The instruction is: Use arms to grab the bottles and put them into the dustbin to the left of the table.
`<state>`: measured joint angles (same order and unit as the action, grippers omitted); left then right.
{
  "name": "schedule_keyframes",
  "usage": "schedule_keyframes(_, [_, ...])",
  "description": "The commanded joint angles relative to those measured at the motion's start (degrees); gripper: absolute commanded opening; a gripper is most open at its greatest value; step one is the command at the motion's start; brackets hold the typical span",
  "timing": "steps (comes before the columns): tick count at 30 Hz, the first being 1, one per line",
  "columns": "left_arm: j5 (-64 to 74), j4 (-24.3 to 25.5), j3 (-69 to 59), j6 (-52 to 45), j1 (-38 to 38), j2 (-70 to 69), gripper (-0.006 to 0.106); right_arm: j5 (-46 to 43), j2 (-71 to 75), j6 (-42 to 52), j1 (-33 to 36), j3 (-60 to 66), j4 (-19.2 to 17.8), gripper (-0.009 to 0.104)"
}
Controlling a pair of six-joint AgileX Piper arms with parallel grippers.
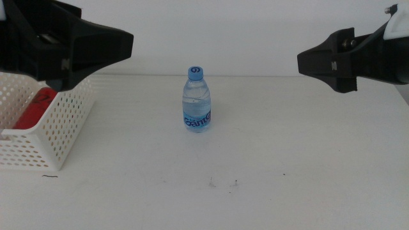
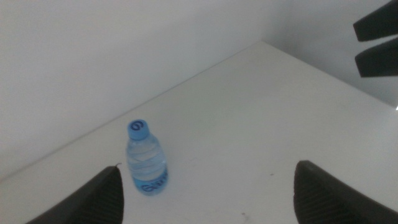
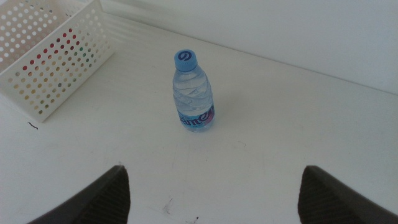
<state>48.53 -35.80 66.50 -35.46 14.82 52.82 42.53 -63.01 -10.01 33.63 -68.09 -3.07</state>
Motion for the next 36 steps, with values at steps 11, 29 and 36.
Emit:
schedule_keyframes(11, [-4.7,0.5,0.1,-1.8,0.4,-0.1,0.094,-0.5,0.3,0.7,0.3,-0.4,0.0,0.09])
schedule_keyframes(29, [-44.9,41.5,-24.1,49.4,20.5,-0.2,0.094,-0.5,0.4,0.7,0.3,-0.4,0.3,0.09])
schedule_keyframes(36, [-65.9,32.1,-45.5,43.9,18.3,0.0,0.094,-0.5,0.4,0.7,0.3,-0.4,0.3,0.09])
